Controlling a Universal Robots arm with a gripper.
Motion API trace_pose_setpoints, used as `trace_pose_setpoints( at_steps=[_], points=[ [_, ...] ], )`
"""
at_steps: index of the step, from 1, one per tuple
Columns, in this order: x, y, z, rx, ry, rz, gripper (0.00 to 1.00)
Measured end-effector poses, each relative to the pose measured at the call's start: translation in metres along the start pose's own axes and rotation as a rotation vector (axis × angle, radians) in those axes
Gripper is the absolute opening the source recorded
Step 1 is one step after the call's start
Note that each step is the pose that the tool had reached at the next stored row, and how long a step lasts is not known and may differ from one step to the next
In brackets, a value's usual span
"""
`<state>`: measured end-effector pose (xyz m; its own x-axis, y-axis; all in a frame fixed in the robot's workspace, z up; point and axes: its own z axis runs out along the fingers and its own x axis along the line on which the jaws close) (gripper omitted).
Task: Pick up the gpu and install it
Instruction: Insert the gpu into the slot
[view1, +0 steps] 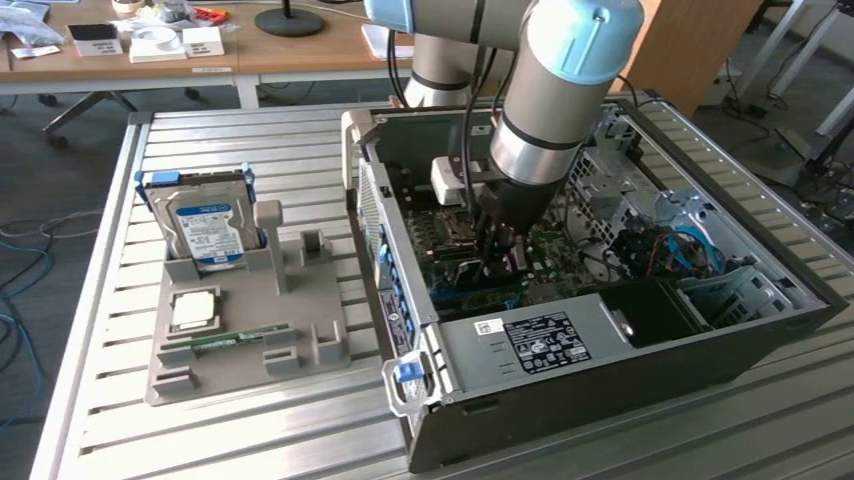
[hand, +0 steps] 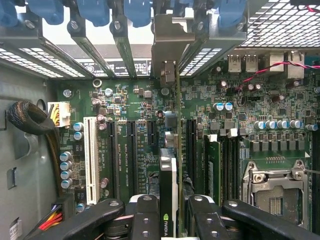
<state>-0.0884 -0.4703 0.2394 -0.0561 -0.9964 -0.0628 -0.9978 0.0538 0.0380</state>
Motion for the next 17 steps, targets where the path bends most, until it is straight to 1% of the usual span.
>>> trace_pose_setpoints(
  at_steps=[17],
  points=[
    [0.0002,0.0011,0.0016,0.0,0.0,0.0,0.27]
  ],
)
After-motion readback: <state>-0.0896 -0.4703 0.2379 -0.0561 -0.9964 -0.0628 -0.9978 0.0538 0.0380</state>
